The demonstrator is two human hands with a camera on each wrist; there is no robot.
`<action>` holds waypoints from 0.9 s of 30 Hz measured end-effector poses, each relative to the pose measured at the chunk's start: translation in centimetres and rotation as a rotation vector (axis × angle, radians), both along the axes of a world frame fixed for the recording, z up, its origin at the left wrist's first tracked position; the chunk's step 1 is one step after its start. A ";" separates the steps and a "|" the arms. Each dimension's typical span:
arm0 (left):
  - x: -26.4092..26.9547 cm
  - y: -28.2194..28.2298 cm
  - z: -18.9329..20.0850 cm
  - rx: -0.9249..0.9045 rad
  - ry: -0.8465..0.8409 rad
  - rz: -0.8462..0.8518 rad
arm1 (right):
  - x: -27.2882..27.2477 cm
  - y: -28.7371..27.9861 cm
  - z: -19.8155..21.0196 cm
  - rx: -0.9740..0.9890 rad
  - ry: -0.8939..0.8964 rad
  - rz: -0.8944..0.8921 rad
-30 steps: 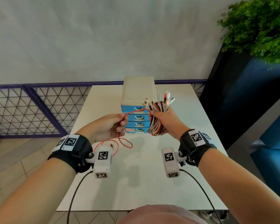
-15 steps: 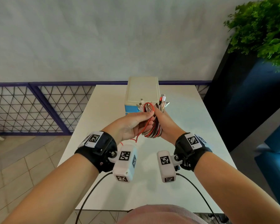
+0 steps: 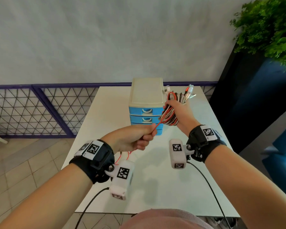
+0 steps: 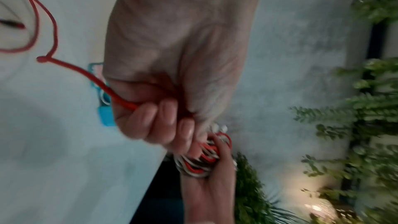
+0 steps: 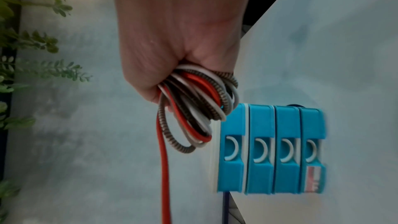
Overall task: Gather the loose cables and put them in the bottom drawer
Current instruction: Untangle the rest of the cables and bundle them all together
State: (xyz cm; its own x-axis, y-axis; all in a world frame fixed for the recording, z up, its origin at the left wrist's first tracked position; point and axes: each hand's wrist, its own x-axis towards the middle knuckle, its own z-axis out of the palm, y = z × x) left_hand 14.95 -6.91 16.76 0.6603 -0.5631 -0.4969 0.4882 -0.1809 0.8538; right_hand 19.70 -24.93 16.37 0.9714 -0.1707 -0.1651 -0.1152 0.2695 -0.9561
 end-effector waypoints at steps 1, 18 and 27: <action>-0.2 0.8 -0.3 0.030 0.031 -0.082 | 0.3 -0.6 0.1 0.033 0.009 -0.016; 2.4 0.3 0.4 0.630 -1.064 0.142 | -2.6 1.0 0.5 -0.150 0.075 0.528; 2.3 -0.1 0.3 0.597 -1.064 0.261 | -3.6 1.6 0.0 -0.127 0.058 0.544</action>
